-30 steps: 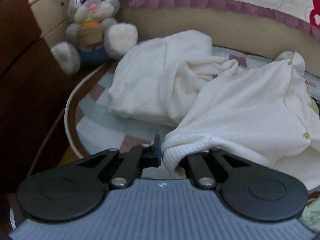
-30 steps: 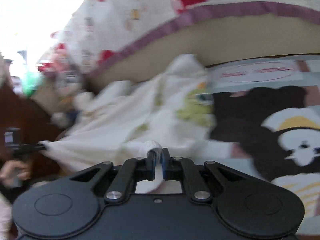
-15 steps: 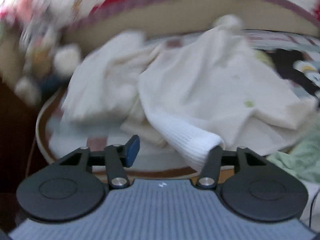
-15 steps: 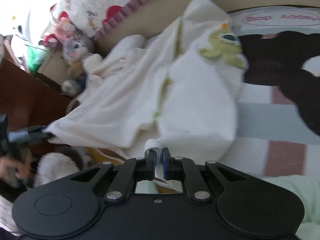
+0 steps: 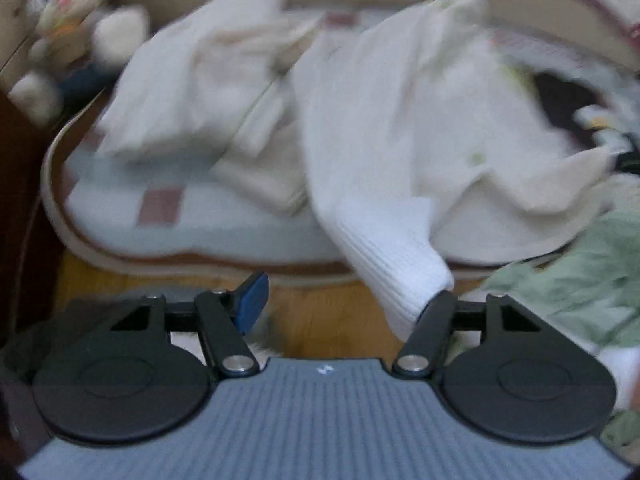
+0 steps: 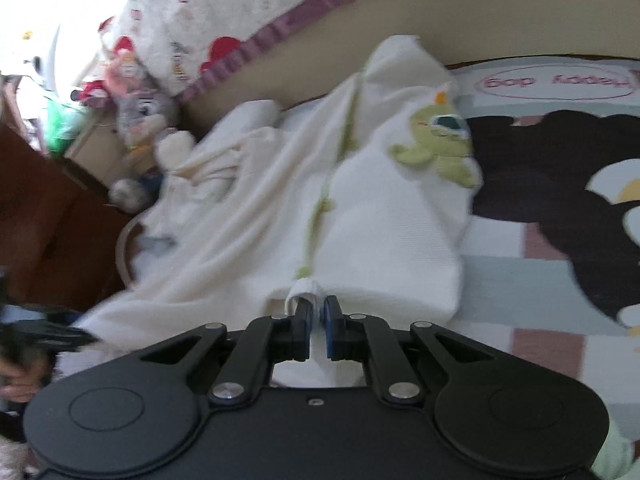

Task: Fold clothes

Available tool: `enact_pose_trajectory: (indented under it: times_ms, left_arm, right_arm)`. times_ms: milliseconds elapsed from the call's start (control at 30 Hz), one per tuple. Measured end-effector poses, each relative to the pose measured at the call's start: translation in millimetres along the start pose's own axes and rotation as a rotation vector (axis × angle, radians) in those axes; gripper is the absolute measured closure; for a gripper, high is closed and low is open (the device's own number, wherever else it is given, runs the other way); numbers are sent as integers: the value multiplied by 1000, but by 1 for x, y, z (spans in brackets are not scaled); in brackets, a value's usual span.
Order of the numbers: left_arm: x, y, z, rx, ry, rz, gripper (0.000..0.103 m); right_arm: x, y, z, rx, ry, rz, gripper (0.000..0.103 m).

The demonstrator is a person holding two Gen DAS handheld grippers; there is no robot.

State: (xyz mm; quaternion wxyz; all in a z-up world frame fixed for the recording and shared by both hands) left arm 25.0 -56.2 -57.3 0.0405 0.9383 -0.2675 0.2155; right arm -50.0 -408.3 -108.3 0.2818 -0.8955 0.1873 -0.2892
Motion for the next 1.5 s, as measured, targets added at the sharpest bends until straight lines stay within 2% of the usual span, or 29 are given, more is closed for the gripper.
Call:
enact_pose_trajectory:
  times_ms: [100,133,167,233,300,333,400,467,500,567,600,667,700,767,833,933,1000,1067,1167,1233,1267,1300,1333,1433,1500]
  left_arm:
    - [13,-12,5,-76,17,-138,37]
    - [16,-20,13,-82,-1,-177,37]
    - [18,-26,24,-119,-25,-223,38]
    - [20,-32,52,-296,-100,-335,39]
    - [20,-27,82,-526,-202,-439,38]
    - [20,-23,94,-541,-255,-431,38]
    - [21,-14,112,-404,-348,-304,38]
    - [25,-2,116,-276,-382,-135,38]
    - [28,6,113,-256,-380,-65,38]
    - [32,22,101,-320,-353,10,37]
    - [33,26,90,-316,-330,18,37]
    - [35,26,64,-216,-256,7,38]
    - [39,29,48,-163,-187,26,38]
    - [49,43,19,-125,-33,85,37]
    - [60,62,1,-135,84,132,37]
    - [77,90,-7,-170,213,185,36]
    - [89,114,-4,-214,262,221,35]
    - [97,140,7,-244,289,287,30]
    - [108,168,22,-194,333,408,20]
    - [113,171,35,-178,325,468,24]
    - [115,171,42,-176,313,493,50]
    - [119,166,47,-152,309,503,91]
    - [125,155,50,-100,316,493,97]
    - [145,122,53,43,351,452,98]
    - [163,87,43,113,416,360,98]
  right_arm:
    - [3,9,2,-55,15,-6,93]
    - [3,10,2,-52,15,-3,93]
    - [3,9,3,-45,13,1,93]
    - [3,5,3,-13,3,5,93]
    - [1,1,6,-20,-1,-13,93]
    - [0,-1,8,-24,-2,-22,93]
    - [-1,-5,10,-31,-6,-40,93]
    - [-3,-8,13,-39,-10,-58,93]
    - [-3,-10,14,-42,-11,-67,93]
    - [-4,-11,15,-42,-13,-74,93]
    - [-4,-9,14,-42,-12,-70,93]
    - [-2,-4,13,-44,-9,-53,93]
    - [0,-2,13,-40,-11,-33,93]
    - [3,-1,11,-4,-19,14,93]
    - [9,-7,10,67,-30,55,93]
    - [19,-35,6,177,-44,55,93]
    - [25,-56,1,243,-46,50,93]
    - [31,-75,-5,271,-34,34,93]
    - [40,-98,-13,279,-17,-11,93]
    - [46,-109,-17,313,-33,-4,93]
    - [50,-113,-18,325,-40,2,93]
    - [53,-117,-19,324,-41,-1,93]
    - [56,-118,-18,286,-26,-28,93]
    - [64,-122,-17,175,20,-109,92]
    - [70,-112,-12,101,63,-129,89]
Point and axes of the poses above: each gripper's, at about its wrist camera, not at the fingertips, and z roughly the way its jaws point, y to its right, x to its top, the point moved 6 cm from there along z, roughly the way its jaws point, and after that the axes turned 10 degrees about z, right-handed, at the moved point
